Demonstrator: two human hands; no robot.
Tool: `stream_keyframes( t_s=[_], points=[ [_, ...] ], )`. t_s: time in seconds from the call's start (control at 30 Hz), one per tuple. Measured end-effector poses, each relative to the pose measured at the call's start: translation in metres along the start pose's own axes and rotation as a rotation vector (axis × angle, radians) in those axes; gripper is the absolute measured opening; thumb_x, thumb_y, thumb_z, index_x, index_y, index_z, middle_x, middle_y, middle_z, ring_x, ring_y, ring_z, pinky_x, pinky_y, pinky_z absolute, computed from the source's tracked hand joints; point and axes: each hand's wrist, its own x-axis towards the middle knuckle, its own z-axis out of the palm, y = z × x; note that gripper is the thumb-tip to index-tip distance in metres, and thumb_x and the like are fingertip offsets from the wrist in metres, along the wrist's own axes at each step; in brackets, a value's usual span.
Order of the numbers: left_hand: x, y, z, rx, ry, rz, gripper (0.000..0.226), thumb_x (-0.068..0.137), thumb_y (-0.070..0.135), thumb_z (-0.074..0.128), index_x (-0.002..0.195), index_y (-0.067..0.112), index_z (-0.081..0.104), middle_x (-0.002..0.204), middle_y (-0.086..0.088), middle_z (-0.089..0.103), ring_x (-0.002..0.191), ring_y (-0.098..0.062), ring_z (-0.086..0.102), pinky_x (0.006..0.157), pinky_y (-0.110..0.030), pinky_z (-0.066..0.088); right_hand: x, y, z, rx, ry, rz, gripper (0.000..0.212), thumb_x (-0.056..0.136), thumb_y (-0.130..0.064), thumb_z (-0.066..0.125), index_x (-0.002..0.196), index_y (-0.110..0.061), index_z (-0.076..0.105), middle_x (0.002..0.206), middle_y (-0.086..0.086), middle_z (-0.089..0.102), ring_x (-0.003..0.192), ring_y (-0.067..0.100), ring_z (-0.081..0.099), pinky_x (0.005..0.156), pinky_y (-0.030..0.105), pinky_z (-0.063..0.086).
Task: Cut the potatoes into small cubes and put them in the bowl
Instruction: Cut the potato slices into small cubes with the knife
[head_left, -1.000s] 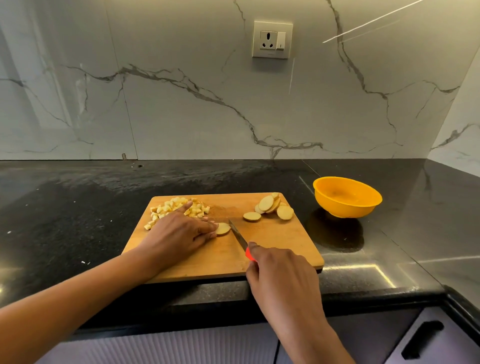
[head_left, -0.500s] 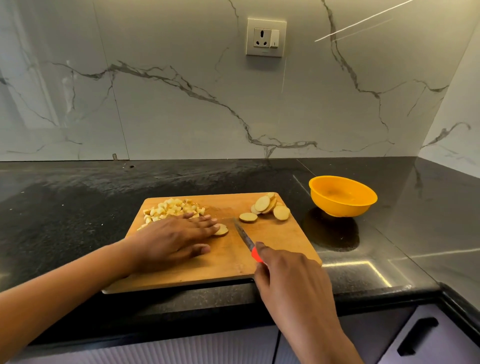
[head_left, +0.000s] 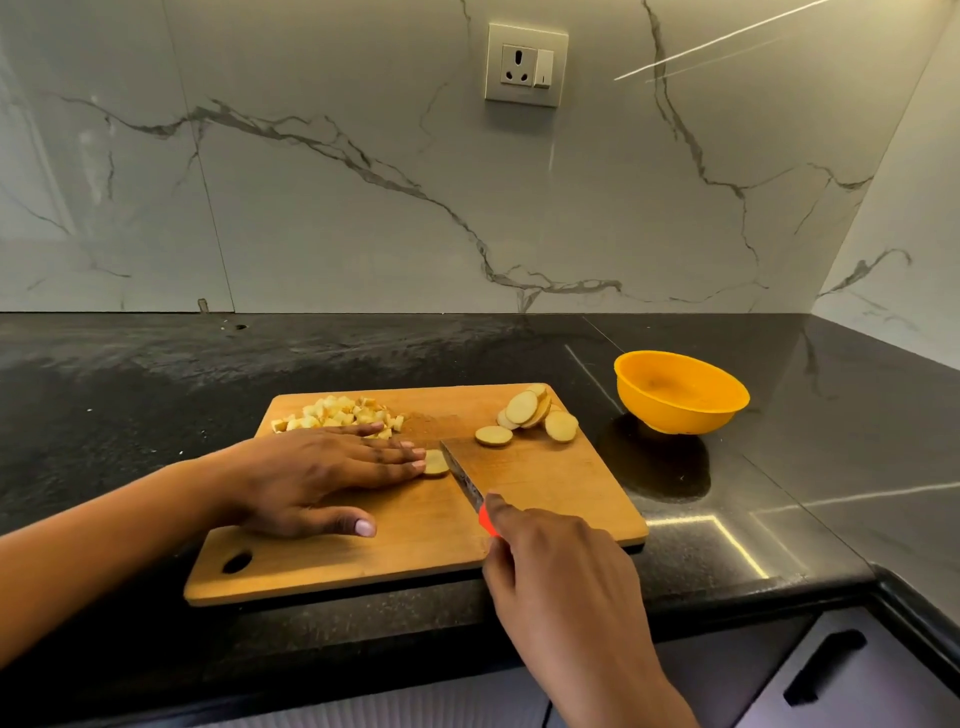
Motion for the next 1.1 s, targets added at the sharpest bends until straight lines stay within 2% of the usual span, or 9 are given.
stream_keyframes(
  t_s=[0.33, 0.5, 0.7, 0.77, 0.83, 0.9, 0.97, 1.03, 1.1],
  points=[
    [0.002, -0.005, 0.003, -0.034, 0.041, 0.027, 0.07, 0.087, 0.075, 0.017, 0.146, 0.036, 0.015, 0.154, 0.019, 0.016, 0.141, 0.008, 0.005, 0.114, -0.014, -0.005, 0.01, -0.004, 0.007, -0.062, 0.001, -0.057, 0.046, 0.102, -0.031, 0.033, 0.147, -0.028, 0.029, 0.108, -0.008, 0.061, 0.091, 0.012, 0.057, 0.064, 0.023, 0.035],
    [0.003, -0.005, 0.003, -0.032, 0.054, 0.031, 0.071, 0.088, 0.072, 0.018, 0.147, 0.033, 0.017, 0.154, 0.018, 0.017, 0.141, 0.008, 0.005, 0.114, -0.013, -0.007, 0.022, -0.01, 0.025, -0.165, -0.109, -0.069, 0.051, 0.102, -0.015, 0.035, 0.15, -0.017, 0.017, 0.104, -0.001, 0.056, 0.076, 0.015, 0.044, 0.048, 0.022, 0.025],
    [0.001, -0.004, 0.007, -0.001, 0.067, 0.026, 0.068, 0.091, 0.07, 0.016, 0.148, 0.032, 0.015, 0.155, 0.016, 0.016, 0.142, 0.006, 0.005, 0.115, -0.017, -0.005, -0.01, -0.011, 0.001, -0.086, -0.241, -0.052, 0.057, 0.102, -0.022, 0.035, 0.151, -0.019, 0.005, 0.124, 0.0, 0.051, 0.098, 0.019, 0.056, 0.051, 0.021, 0.024],
    [0.001, -0.003, 0.008, 0.003, 0.101, 0.044, 0.068, 0.092, 0.067, 0.016, 0.148, 0.028, 0.017, 0.155, 0.013, 0.019, 0.142, 0.004, 0.007, 0.116, -0.019, -0.003, -0.015, -0.009, -0.004, -0.113, -0.135, -0.058, 0.055, 0.098, -0.029, 0.045, 0.149, -0.024, 0.024, 0.115, -0.003, 0.059, 0.093, 0.018, 0.061, 0.052, 0.021, 0.028],
    [0.0, -0.002, 0.008, -0.022, 0.133, 0.045, 0.068, 0.093, 0.066, 0.017, 0.148, 0.026, 0.019, 0.155, 0.01, 0.021, 0.143, 0.002, 0.008, 0.117, -0.021, 0.001, -0.011, -0.005, -0.01, -0.139, -0.107, -0.006, 0.049, 0.075, -0.036, 0.075, 0.121, -0.026, 0.064, 0.074, -0.009, 0.065, 0.056, 0.01, 0.061, 0.044, 0.016, 0.023],
    [-0.002, -0.003, 0.009, -0.04, 0.167, 0.037, 0.066, 0.094, 0.065, 0.019, 0.147, 0.027, 0.021, 0.154, 0.009, 0.022, 0.143, 0.001, 0.01, 0.117, -0.021, 0.002, -0.008, -0.003, -0.007, -0.089, -0.045, -0.015, 0.044, 0.06, -0.033, 0.084, 0.102, -0.024, 0.074, 0.054, -0.012, 0.057, 0.039, 0.008, 0.051, 0.039, 0.014, 0.018],
    [-0.003, -0.003, 0.01, -0.04, 0.188, 0.032, 0.064, 0.094, 0.064, 0.02, 0.147, 0.027, 0.023, 0.154, 0.009, 0.024, 0.143, 0.001, 0.011, 0.117, -0.02, 0.001, -0.002, -0.005, -0.009, -0.032, -0.044, -0.021, 0.043, 0.079, -0.034, 0.071, 0.121, -0.029, 0.064, 0.069, -0.012, 0.063, 0.053, 0.008, 0.056, 0.044, 0.017, 0.028],
    [-0.004, -0.003, 0.01, -0.029, 0.196, 0.036, 0.063, 0.094, 0.064, 0.02, 0.146, 0.028, 0.024, 0.153, 0.01, 0.025, 0.143, 0.002, 0.011, 0.116, -0.019, -0.001, 0.004, -0.005, -0.007, 0.011, 0.077, -0.045, 0.046, 0.097, -0.034, 0.043, 0.143, -0.031, 0.038, 0.096, -0.011, 0.064, 0.077, 0.009, 0.057, 0.059, 0.021, 0.038],
    [-0.005, -0.004, 0.01, -0.016, 0.192, 0.041, 0.063, 0.094, 0.065, 0.019, 0.146, 0.029, 0.026, 0.153, 0.01, 0.025, 0.143, 0.002, 0.009, 0.115, -0.016, -0.004, 0.008, -0.007, -0.004, 0.01, 0.095, -0.074, 0.047, 0.101, -0.035, 0.034, 0.147, -0.031, 0.028, 0.105, -0.011, 0.061, 0.082, 0.009, 0.053, 0.063, 0.02, 0.038]
  ],
)
